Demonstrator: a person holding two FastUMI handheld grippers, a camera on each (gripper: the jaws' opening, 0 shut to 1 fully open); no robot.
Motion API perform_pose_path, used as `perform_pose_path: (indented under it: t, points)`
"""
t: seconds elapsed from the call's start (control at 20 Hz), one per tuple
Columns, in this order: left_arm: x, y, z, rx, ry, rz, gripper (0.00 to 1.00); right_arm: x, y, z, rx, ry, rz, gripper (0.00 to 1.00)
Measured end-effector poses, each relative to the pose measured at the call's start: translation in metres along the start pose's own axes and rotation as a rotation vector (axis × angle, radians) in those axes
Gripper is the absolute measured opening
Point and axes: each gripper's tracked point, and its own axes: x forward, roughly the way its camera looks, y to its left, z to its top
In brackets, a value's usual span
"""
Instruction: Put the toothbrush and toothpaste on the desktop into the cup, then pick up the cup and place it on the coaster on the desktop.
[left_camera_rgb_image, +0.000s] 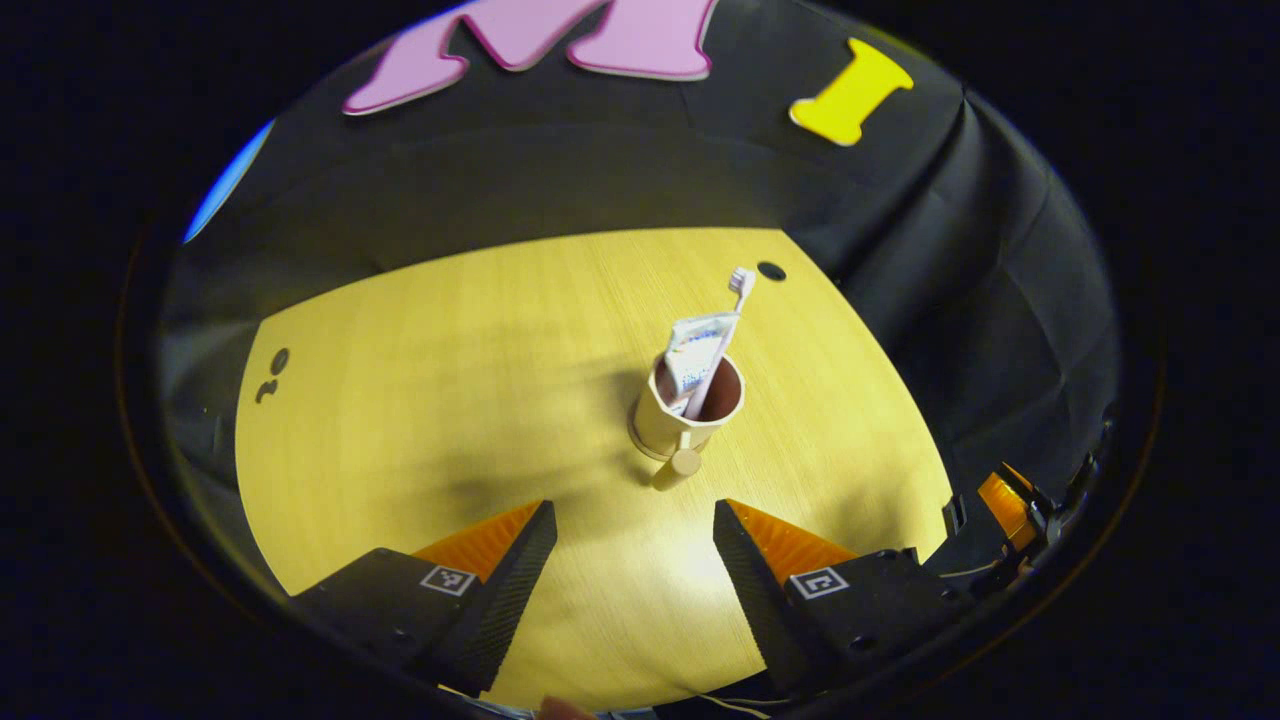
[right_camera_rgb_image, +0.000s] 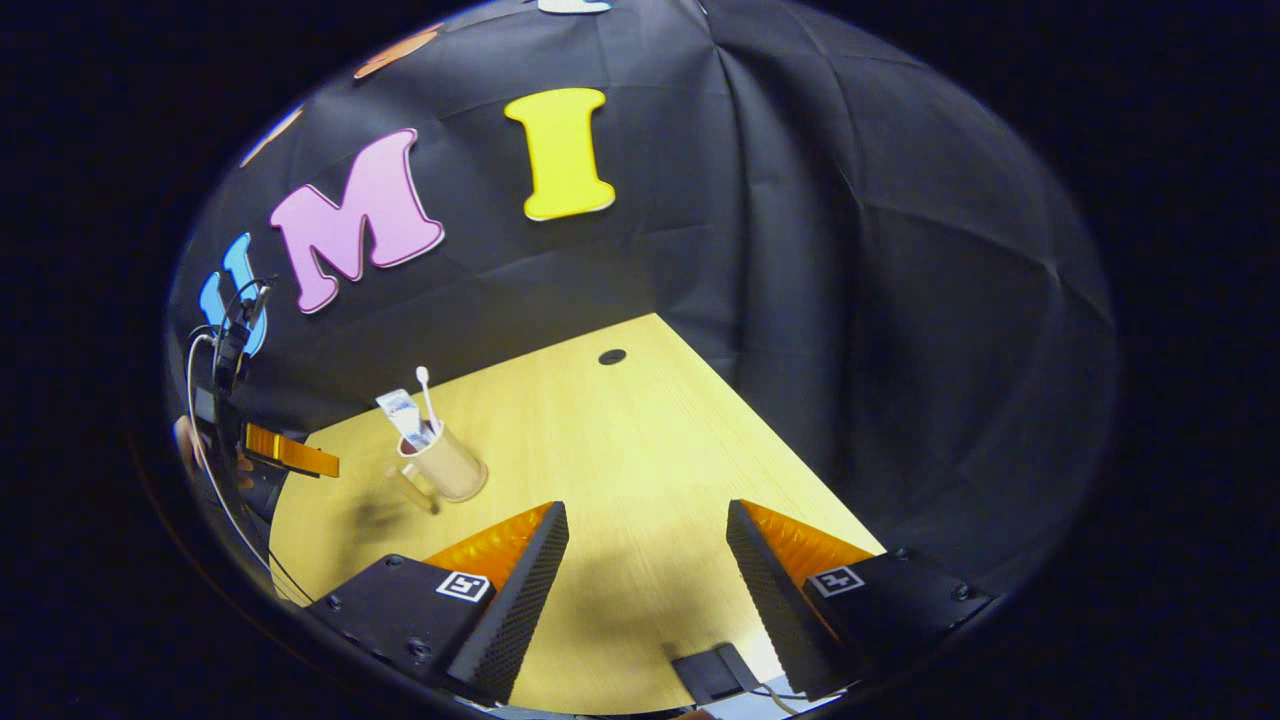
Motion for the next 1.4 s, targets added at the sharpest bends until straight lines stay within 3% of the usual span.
perform_pose_path:
  t: [0.25, 0.35, 0.8, 0.95, 1.1, 1.4]
  points:
    - [-0.087, 0.034, -0.011, -0.030, -0.207, 0.083, 0.98, -0.035, 0.055, 0.019, -0.057, -0.040, 0.069, 0.98]
    - [-0.117, 0.033, -0.018, -0.035, -0.290, 0.071, 0.98, -0.051, 0.079, 0.023, -0.081, -0.059, 0.103, 0.98]
    - [-0.242, 0.044, -0.066, -0.025, -0.639, 0.156, 0.98, -0.132, 0.186, 0.001, -0.156, -0.089, 0.283, 0.98]
    - [-0.267, 0.044, -0.087, -0.033, -0.768, 0.147, 0.98, -0.157, 0.207, -0.012, -0.164, -0.099, 0.322, 0.98]
    - [-0.280, 0.053, -0.114, -0.014, -0.831, 0.192, 0.98, -0.178, 0.221, -0.017, -0.194, -0.125, 0.346, 0.98]
    - [-0.298, 0.049, -0.144, -0.050, -0.885, 0.118, 0.97, -0.209, 0.234, 0.000, -0.190, -0.216, 0.361, 0.98]
